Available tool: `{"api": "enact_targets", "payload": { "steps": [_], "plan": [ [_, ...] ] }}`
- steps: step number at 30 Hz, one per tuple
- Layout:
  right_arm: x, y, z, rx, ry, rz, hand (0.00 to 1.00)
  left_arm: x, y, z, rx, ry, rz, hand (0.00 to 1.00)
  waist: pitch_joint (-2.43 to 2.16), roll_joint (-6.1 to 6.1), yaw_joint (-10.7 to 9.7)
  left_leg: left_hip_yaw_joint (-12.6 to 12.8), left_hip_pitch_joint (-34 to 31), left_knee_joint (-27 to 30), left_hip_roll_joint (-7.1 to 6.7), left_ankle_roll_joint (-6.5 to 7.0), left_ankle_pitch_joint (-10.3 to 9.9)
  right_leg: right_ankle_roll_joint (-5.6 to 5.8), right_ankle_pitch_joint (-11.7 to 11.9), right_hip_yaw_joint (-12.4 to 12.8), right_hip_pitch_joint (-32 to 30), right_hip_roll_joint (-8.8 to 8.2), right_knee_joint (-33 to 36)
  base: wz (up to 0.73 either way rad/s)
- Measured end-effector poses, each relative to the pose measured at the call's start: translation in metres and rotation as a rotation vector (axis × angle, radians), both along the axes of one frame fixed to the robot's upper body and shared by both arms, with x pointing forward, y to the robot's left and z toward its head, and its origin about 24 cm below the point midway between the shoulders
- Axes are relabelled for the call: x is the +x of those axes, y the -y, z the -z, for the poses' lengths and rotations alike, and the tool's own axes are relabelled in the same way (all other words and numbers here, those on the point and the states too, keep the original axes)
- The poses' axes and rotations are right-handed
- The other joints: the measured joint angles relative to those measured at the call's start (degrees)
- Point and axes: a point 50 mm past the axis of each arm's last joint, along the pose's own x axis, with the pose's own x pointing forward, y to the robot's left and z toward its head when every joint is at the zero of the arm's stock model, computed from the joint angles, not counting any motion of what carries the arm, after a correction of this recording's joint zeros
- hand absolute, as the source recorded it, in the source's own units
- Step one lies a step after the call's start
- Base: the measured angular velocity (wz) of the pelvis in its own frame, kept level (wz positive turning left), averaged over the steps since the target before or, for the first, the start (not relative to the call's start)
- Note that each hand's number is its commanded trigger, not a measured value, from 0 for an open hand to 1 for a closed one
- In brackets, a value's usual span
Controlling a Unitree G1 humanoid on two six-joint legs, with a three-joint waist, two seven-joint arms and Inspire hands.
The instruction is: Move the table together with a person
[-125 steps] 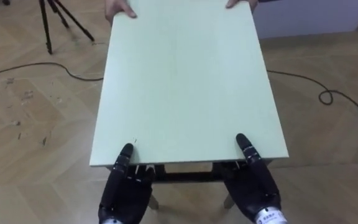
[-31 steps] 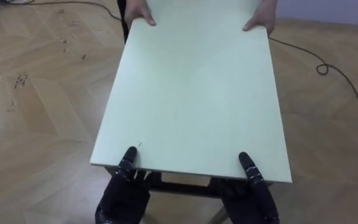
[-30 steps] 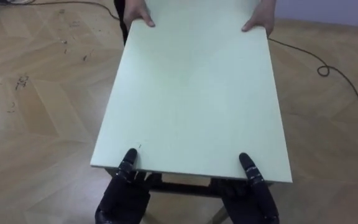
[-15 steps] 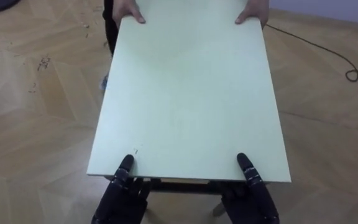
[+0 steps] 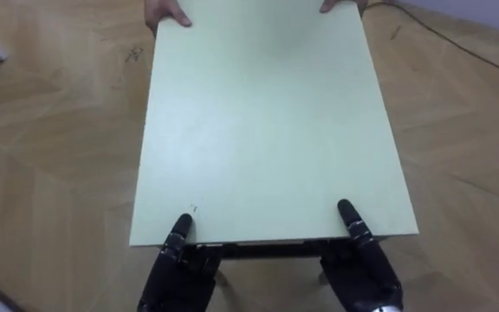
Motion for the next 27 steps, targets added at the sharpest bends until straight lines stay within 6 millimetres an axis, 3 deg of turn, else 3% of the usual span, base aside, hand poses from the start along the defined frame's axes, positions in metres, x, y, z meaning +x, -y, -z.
{"api": "enact_targets", "payload": {
  "steps": [1,2,4,7,15,18,19,24,27],
  "plan": [
    [0.002,0.0,-0.001,0.002,0.004,-0.007,1.0,0.001,-0.001,-0.001,0.002,0.007,-0.003,1.0,0.03,0.58,-1.1,1.4,0.9,0.8,0.67,-0.31,-1.7,-0.07,-0.9,-1.9,-0.5,-0.09,1.8,0.88],
    [0.004,-0.001,-0.002,0.007,0.008,-0.013,1.0,0.003,-0.002,-0.003,0.008,0.018,-0.004,1.0,0.06,0.62,-1.8,1.4,0.8,-0.4,0.55,-0.28,-2.1,-0.05,-1.9,-3.2,-1.3,-0.45,3.7,0.8],
    [0.007,0.0,-0.004,0.009,0.014,-0.023,1.0,0.005,-0.004,-0.006,0.014,0.026,-0.012,1.0,0.02,0.53,-1.8,0.8,0.8,-2.8,0.16,-0.17,-2.1,0.01,-2.5,-2.7,-2.4,-0.56,5.1,0.47],
    [0.008,-0.001,-0.004,0.0,0.012,-0.034,1.0,0.005,-0.005,-0.007,0.02,0.019,-0.017,1.0,0.07,0.02,-1.3,0.4,1.6,-6.1,-1.12,1.43,-1.0,0.01,-2.5,1.2,-3.2,-0.61,5.6,0.27],
    [0.011,-0.004,-0.004,-0.013,-0.011,-0.045,1.0,-0.004,-0.007,-0.003,0.024,-0.008,-0.023,1.0,0.4,-1.35,0.1,-0.1,1.7,-6.4,-2.39,2.62,-0.2,0.64,-2.3,7.3,-3.4,-1.59,8.9,0.2],
    [0.012,-0.006,-0.004,-0.006,-0.009,-0.044,1.0,-0.005,-0.004,-0.001,0.017,-0.015,-0.036,1.0,0.44,-1.42,-0.1,-0.8,1.7,-6.4,-3.03,2.92,0.0,1.26,-2.7,8.4,-3.2,-2.13,9.6,0.33],
    [0.013,-0.008,-0.004,0.007,-0.004,-0.035,1.0,-0.005,-0.004,-0.001,0.015,-0.015,-0.036,1.0,0.45,-1.5,-0.5,-1.7,1.6,-6.4,-3.68,3.09,0.1,2.17,-3.2,8.8,-3.2,-2.63,10.2,0.43],
    [0.009,-0.01,-0.002,0.012,-0.018,-0.026,1.0,-0.005,-0.006,-0.002,0.028,-0.006,-0.034,1.0,0.32,-1.99,-1.3,-6.0,2.6,-6.8,-5.12,3.37,0.3,3.14,-3.8,14.3,-1.8,-2.32,11.3,0.52],
    [0.007,-0.011,-0.003,0.018,-0.02,-0.027,1.0,-0.003,-0.007,-0.004,0.042,0.009,-0.045,1.0,0.29,-2.11,-1.5,-7.7,2.5,-7.2,-5.84,3.37,0.3,3.42,-4.0,15.2,-0.1,-1.39,9.0,0.36]
  ]
}}
